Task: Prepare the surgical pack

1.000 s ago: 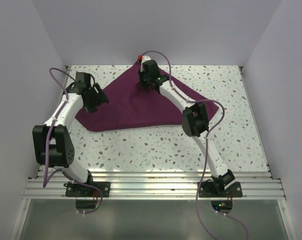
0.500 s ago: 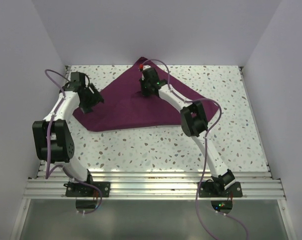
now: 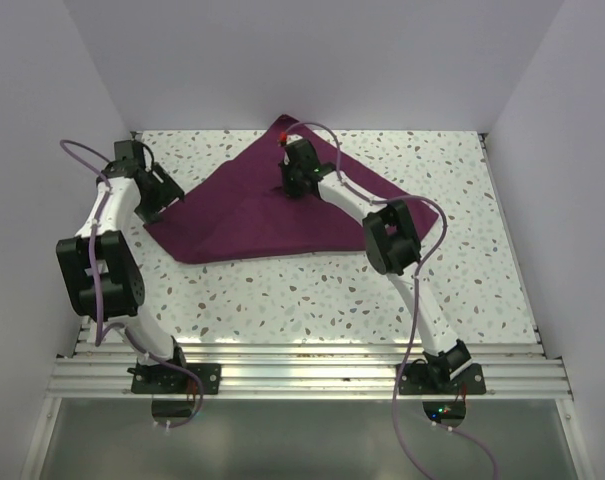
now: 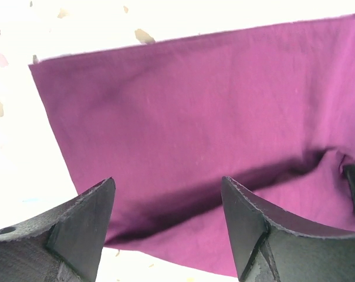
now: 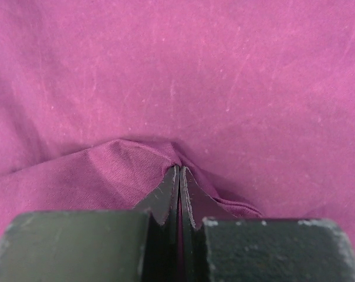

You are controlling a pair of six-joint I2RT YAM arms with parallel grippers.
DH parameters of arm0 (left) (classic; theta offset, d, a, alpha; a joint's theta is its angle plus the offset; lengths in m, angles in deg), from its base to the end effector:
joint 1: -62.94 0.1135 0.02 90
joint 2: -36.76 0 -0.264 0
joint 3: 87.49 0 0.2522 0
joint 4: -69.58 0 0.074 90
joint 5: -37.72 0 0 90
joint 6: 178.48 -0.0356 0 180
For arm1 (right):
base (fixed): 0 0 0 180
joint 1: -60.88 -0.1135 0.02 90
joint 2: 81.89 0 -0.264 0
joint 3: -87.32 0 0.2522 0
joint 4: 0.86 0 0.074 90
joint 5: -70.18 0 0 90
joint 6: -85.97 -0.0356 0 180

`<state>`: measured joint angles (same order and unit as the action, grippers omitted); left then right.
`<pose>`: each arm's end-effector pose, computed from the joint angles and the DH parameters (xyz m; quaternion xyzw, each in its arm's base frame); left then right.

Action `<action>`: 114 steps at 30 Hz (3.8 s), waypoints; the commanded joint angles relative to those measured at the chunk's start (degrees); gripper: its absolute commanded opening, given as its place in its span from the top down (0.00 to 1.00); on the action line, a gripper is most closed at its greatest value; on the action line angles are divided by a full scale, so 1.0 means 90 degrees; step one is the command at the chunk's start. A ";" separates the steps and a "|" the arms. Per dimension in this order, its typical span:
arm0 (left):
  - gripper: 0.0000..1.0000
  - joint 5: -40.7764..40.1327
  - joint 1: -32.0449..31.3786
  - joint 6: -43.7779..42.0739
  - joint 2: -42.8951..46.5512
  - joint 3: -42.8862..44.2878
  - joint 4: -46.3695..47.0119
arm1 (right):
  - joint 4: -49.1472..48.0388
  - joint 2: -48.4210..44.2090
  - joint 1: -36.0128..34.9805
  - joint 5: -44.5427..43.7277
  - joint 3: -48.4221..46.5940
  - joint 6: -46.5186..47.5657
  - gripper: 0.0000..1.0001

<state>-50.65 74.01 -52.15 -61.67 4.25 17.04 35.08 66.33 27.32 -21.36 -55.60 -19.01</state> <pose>0.3586 0.0691 0.2511 -0.3840 0.8843 -0.0714 0.2559 0.4821 0.3187 0.1570 -0.1415 0.8997 0.1585 0.3813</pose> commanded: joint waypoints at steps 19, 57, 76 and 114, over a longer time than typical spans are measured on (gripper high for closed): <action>0.20 -0.0122 0.0654 -0.0258 -0.0567 0.0438 -0.0007 | 0.1169 -0.0238 -0.0089 0.0132 -0.0863 0.0161 0.52; 0.15 0.0688 0.1514 -0.0873 -0.1661 0.0594 0.0325 | 0.1160 -0.0882 0.0086 0.1295 0.0454 -0.0953 0.70; 0.14 0.0347 0.1524 -0.0795 -0.1602 0.0545 0.0160 | 0.1267 -0.1175 0.0057 0.1460 0.0335 -0.0992 0.68; 1.00 0.0785 0.1504 -0.1176 -0.1066 0.0360 -0.0182 | 0.2790 -0.3490 0.1316 0.0378 0.2973 -0.0650 0.65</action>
<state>-43.44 87.30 -63.01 -76.69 5.75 19.38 53.92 40.00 37.68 -13.62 -32.35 -26.22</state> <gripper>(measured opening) 0.021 0.362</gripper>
